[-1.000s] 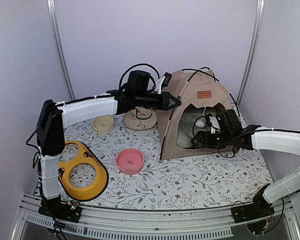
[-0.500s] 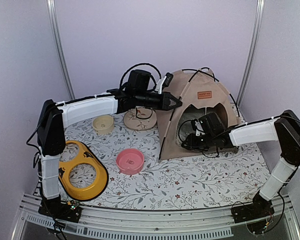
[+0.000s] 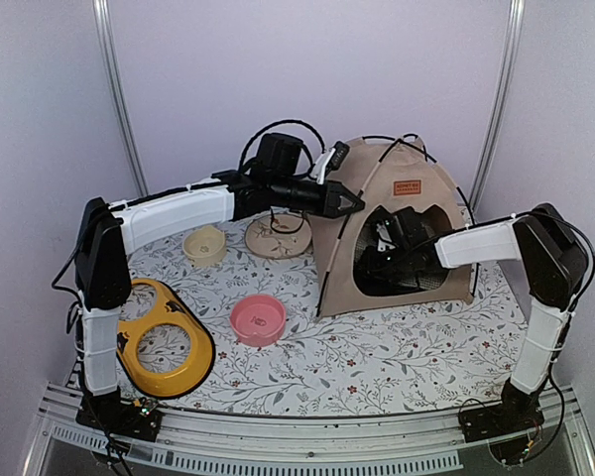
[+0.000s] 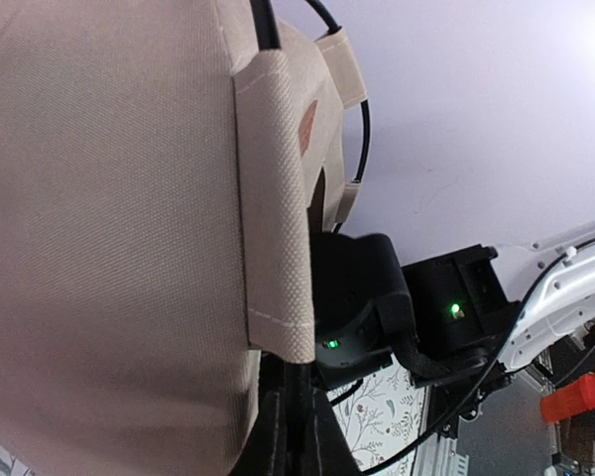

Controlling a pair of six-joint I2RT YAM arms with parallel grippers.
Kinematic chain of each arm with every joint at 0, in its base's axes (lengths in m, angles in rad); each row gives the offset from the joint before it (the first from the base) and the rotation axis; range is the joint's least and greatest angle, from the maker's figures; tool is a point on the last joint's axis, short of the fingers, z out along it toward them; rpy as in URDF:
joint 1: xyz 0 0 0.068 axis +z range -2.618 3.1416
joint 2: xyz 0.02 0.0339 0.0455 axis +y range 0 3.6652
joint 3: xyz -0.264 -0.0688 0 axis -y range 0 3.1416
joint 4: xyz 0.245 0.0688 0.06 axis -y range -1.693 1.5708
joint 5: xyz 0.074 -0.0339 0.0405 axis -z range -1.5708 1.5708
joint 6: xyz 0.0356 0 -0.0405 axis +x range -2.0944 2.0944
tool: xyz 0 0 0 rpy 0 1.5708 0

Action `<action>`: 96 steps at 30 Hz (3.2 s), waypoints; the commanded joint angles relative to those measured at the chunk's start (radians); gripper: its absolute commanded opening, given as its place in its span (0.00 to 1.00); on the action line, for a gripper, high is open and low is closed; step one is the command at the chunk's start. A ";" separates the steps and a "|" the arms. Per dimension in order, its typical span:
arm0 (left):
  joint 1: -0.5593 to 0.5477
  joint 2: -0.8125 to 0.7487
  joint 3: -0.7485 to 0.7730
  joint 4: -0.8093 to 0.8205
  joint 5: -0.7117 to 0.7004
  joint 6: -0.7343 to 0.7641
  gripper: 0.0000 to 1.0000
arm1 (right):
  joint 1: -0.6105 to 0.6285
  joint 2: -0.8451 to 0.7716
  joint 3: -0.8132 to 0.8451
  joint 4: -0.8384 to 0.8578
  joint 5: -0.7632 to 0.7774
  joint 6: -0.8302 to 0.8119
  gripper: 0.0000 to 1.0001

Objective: Set up the pet tent

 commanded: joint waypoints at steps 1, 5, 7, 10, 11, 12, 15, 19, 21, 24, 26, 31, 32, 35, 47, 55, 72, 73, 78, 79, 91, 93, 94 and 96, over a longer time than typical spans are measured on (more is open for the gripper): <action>0.028 0.020 0.030 -0.058 -0.038 -0.013 0.00 | 0.065 -0.055 -0.100 0.002 0.042 -0.060 0.32; 0.056 0.044 0.056 -0.061 -0.023 -0.017 0.00 | 0.079 -0.204 -0.259 0.052 0.024 -0.051 0.42; 0.059 0.055 0.075 -0.073 -0.017 -0.008 0.00 | 0.079 -0.272 -0.293 0.058 0.004 -0.051 0.47; 0.058 0.063 0.086 -0.077 -0.007 0.000 0.00 | 0.079 -0.348 -0.297 0.045 0.006 -0.052 0.57; 0.058 0.063 0.086 -0.075 0.000 0.001 0.00 | 0.079 -0.360 -0.287 0.042 0.015 -0.051 0.60; 0.058 0.063 0.085 -0.072 0.008 0.003 0.00 | 0.078 -0.361 -0.271 0.041 0.029 -0.048 0.61; 0.055 0.060 0.081 -0.060 0.028 0.012 0.00 | 0.064 -0.307 -0.189 0.009 0.063 -0.030 0.59; 0.050 0.061 0.089 -0.043 0.027 0.030 0.00 | 0.058 -0.232 -0.105 -0.010 0.088 -0.017 0.52; 0.050 0.070 0.093 -0.032 0.020 0.036 0.00 | 0.058 -0.245 -0.118 0.009 0.081 -0.009 0.51; 0.051 0.096 0.116 -0.019 0.039 0.073 0.00 | 0.058 -0.324 -0.183 0.013 0.106 0.005 0.52; 0.052 0.119 0.149 -0.026 0.044 0.107 0.00 | 0.058 -0.396 -0.236 0.007 0.127 0.013 0.54; 0.050 0.226 0.313 -0.073 0.141 0.152 0.00 | 0.058 -0.587 -0.353 -0.042 0.187 0.029 0.60; 0.046 0.243 0.337 -0.072 0.152 0.154 0.00 | 0.058 -0.625 -0.368 -0.058 0.199 0.032 0.61; 0.035 0.294 0.403 -0.060 0.158 0.145 0.00 | 0.058 -0.717 -0.386 -0.108 0.228 0.032 0.65; 0.009 0.443 0.535 0.087 0.127 -0.011 0.11 | 0.055 -0.848 -0.252 -0.245 0.258 -0.068 0.80; 0.016 0.248 0.338 0.095 0.015 0.047 0.54 | 0.055 -0.781 -0.180 -0.201 0.141 -0.114 0.83; 0.101 -0.359 -0.438 0.229 -0.255 -0.054 0.86 | 0.153 -0.630 -0.077 -0.017 -0.134 -0.217 0.90; 0.106 -0.390 -0.484 0.219 -0.297 -0.071 0.86 | 0.169 -0.612 -0.062 -0.015 -0.137 -0.224 0.90; 0.133 -0.536 -0.696 0.110 -0.494 -0.156 0.87 | 0.242 -0.503 -0.001 -0.013 -0.155 -0.248 0.91; 0.137 -0.569 -0.736 0.088 -0.534 -0.173 0.87 | 0.255 -0.482 0.009 -0.015 -0.154 -0.251 0.91; 0.147 -0.883 -1.101 -0.209 -0.745 -0.421 0.92 | 0.376 -0.264 0.081 -0.096 -0.084 -0.295 0.91; 0.147 -0.890 -1.141 -0.244 -0.733 -0.472 0.93 | 0.389 -0.223 0.088 -0.118 -0.067 -0.298 0.90; 0.147 -0.893 -1.163 -0.255 -0.726 -0.510 0.94 | 0.396 -0.202 0.088 -0.129 -0.053 -0.298 0.90; 0.147 -0.898 -1.204 -0.270 -0.714 -0.563 0.95 | 0.400 -0.153 0.115 -0.154 -0.030 -0.288 0.88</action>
